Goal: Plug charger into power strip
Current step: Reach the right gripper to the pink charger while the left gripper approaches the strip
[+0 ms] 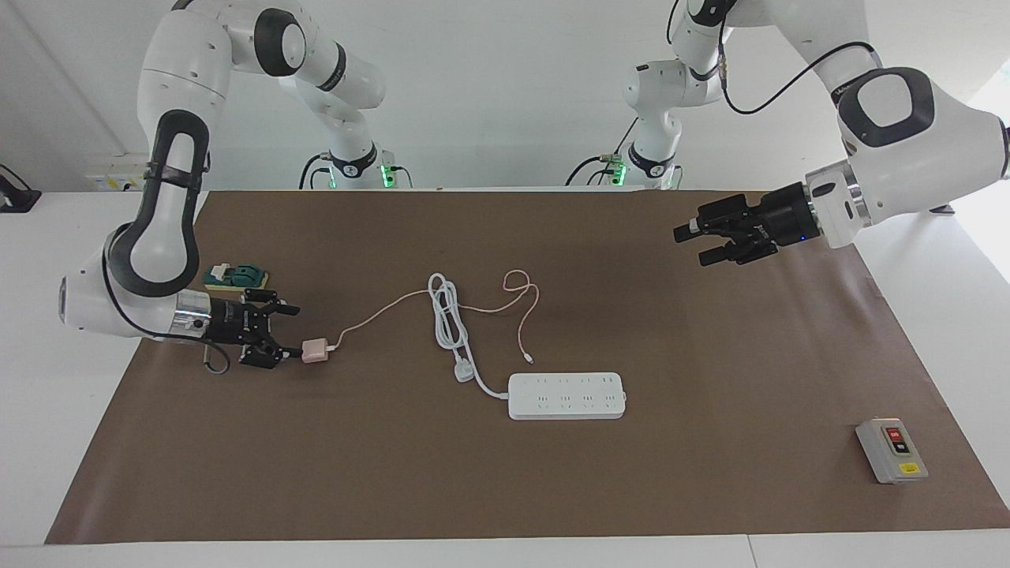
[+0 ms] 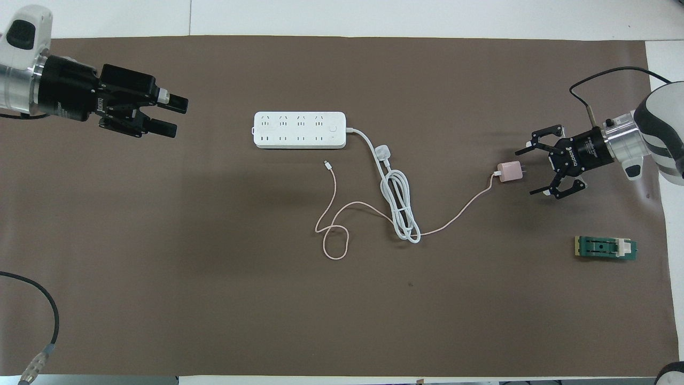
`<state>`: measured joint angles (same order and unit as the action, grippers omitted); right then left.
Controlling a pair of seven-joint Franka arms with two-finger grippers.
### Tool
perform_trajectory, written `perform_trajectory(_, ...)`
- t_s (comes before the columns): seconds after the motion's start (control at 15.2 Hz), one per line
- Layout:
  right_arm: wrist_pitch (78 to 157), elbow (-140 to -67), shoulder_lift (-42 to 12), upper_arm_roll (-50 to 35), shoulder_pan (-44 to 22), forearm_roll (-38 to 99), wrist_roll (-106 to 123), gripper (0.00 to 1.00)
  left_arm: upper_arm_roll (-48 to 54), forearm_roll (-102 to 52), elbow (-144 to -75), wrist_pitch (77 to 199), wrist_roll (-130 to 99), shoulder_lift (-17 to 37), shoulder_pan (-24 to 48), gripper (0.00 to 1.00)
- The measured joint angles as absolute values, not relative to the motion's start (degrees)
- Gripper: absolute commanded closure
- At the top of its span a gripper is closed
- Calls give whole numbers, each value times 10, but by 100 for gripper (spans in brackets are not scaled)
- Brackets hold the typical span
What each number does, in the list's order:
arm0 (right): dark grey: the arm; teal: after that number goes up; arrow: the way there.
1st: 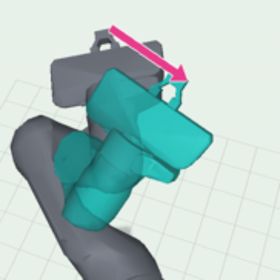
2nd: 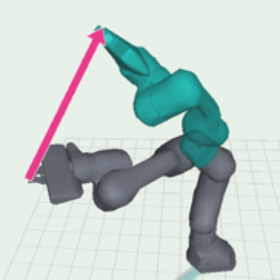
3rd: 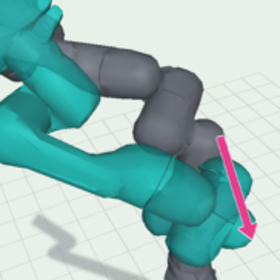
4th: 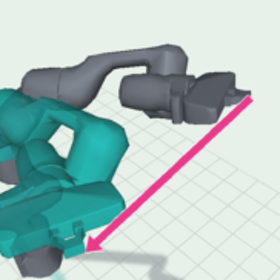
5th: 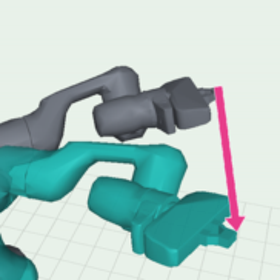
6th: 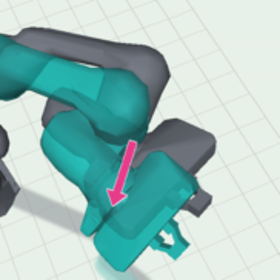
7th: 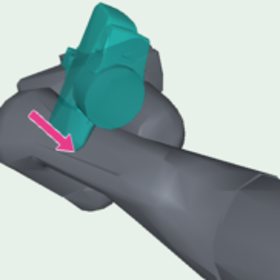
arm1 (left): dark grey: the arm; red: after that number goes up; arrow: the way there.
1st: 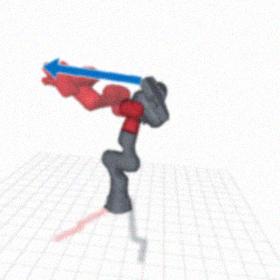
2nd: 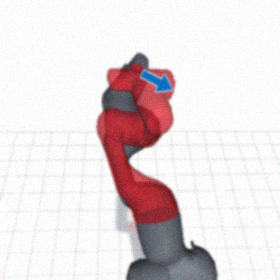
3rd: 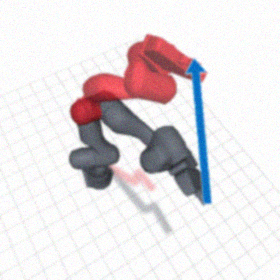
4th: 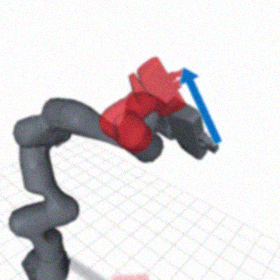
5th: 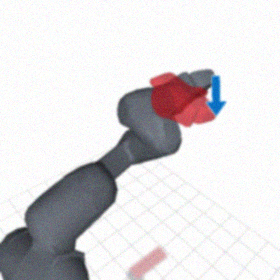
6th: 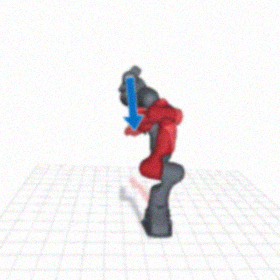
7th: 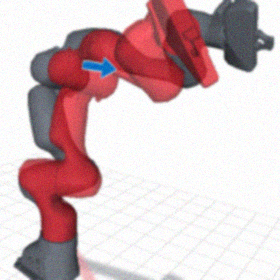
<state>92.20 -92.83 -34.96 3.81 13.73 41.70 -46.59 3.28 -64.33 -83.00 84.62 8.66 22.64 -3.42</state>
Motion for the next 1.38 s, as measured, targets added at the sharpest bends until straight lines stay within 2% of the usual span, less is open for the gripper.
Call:
perform_trajectory(0.46, 923, -920, -381, 38, 150, 439, -430, 0, 45, -766, -831, 845, 160, 295, -33, 0)
perform_trajectory(0.92, 928, -920, -385, 38, 151, 455, -413, 0, 48, -778, -830, 832, 163, 306, -32, 0)
perform_trajectory(0.99, 935, -922, -386, 38, 151, 455, -400, 9, 48, -778, -830, 832, 163, 308, -32, 0)
perform_trajectory(1.05, 941, -925, -389, 38, 151, 455, -389, 28, 49, -778, -830, 832, 163, 309, -32, 0)
perform_trajectory(1.12, 939, -926, -389, 38, 152, 457, -385, 54, 49, -778, -830, 832, 163, 311, -32, 0)
perform_trajectory(1.25, 941, -925, -388, 38, 154, 465, -382, 98, 50, -783, -830, 831, 163, 313, -32, 0)
perform_trajectory(1.38, 941, -925, -388, 38, 154, 476, -381, 100, 53, -799, -830, 831, 169, 317, -32, 0)
